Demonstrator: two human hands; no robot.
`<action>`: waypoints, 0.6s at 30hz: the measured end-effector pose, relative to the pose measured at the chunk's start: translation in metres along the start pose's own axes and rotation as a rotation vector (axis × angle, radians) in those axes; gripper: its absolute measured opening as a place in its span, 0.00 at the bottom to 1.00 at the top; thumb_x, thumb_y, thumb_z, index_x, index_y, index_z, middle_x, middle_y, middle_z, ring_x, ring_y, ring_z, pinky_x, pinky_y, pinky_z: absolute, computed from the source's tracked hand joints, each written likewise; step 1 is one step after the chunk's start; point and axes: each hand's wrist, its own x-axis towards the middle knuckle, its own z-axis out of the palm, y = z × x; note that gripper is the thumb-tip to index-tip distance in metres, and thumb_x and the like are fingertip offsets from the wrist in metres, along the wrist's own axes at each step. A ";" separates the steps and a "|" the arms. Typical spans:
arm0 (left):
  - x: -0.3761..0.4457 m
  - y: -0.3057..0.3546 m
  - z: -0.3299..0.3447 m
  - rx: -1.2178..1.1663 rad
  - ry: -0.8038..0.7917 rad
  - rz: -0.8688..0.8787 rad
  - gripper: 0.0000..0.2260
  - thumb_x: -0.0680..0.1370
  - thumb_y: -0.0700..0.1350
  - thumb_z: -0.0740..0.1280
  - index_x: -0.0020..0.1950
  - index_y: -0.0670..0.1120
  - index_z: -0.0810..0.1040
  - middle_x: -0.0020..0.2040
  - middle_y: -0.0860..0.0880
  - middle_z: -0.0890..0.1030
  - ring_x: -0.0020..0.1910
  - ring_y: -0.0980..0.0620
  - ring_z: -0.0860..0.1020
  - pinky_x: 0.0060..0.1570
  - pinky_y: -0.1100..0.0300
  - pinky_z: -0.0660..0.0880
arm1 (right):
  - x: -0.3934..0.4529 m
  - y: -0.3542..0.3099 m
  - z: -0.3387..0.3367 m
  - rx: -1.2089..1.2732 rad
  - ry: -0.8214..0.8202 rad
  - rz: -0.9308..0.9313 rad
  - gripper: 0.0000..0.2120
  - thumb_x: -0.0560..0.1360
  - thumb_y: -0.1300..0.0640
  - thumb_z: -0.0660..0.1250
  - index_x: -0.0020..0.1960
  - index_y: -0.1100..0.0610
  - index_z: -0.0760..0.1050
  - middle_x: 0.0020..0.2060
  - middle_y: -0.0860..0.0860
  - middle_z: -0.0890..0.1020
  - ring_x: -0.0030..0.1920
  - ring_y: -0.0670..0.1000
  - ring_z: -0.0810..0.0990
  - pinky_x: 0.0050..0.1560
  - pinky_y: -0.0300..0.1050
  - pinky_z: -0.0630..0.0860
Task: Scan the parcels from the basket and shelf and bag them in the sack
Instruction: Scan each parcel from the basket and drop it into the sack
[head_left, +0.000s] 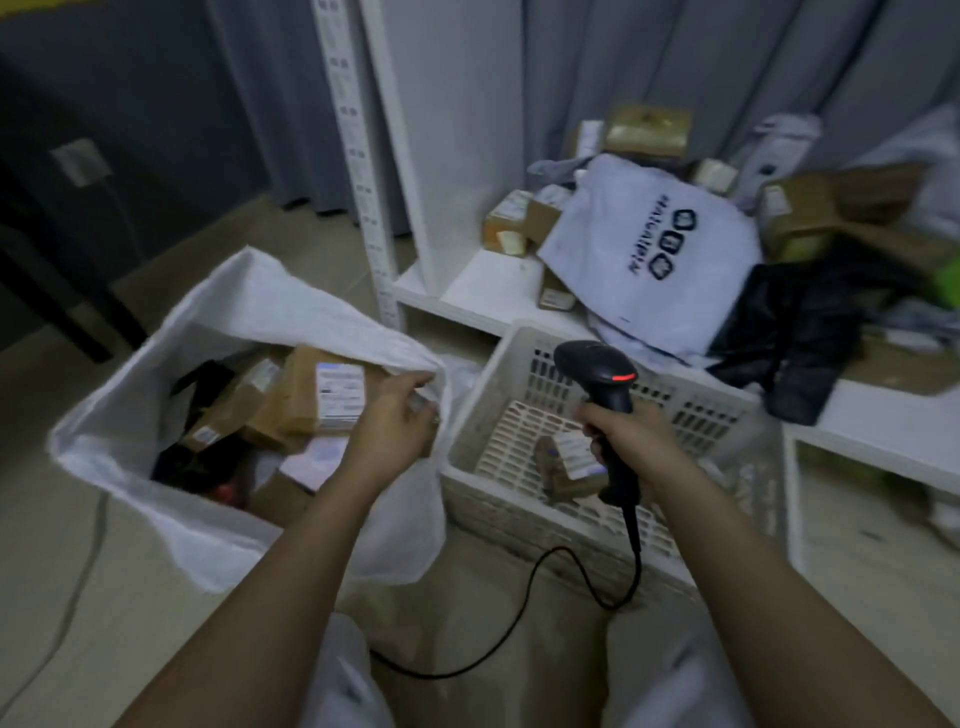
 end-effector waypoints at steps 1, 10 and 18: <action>0.002 0.012 0.016 -0.004 -0.033 0.035 0.15 0.78 0.36 0.65 0.64 0.41 0.75 0.59 0.43 0.78 0.54 0.47 0.77 0.51 0.64 0.68 | 0.002 0.001 -0.017 0.010 0.042 0.014 0.08 0.75 0.61 0.71 0.40 0.61 0.73 0.29 0.55 0.75 0.27 0.52 0.71 0.32 0.45 0.70; 0.023 0.048 0.189 0.051 -0.523 -0.112 0.20 0.79 0.41 0.67 0.69 0.35 0.69 0.66 0.39 0.74 0.65 0.42 0.73 0.50 0.60 0.67 | 0.037 0.047 -0.119 0.029 0.272 0.104 0.08 0.73 0.61 0.71 0.41 0.60 0.72 0.31 0.57 0.73 0.28 0.52 0.70 0.36 0.48 0.69; 0.071 -0.028 0.316 0.324 -0.658 -0.121 0.52 0.61 0.68 0.72 0.74 0.37 0.64 0.70 0.34 0.68 0.69 0.35 0.67 0.65 0.44 0.66 | 0.100 0.081 -0.125 -0.053 0.201 0.176 0.08 0.73 0.59 0.70 0.40 0.54 0.72 0.34 0.54 0.74 0.33 0.52 0.72 0.41 0.48 0.71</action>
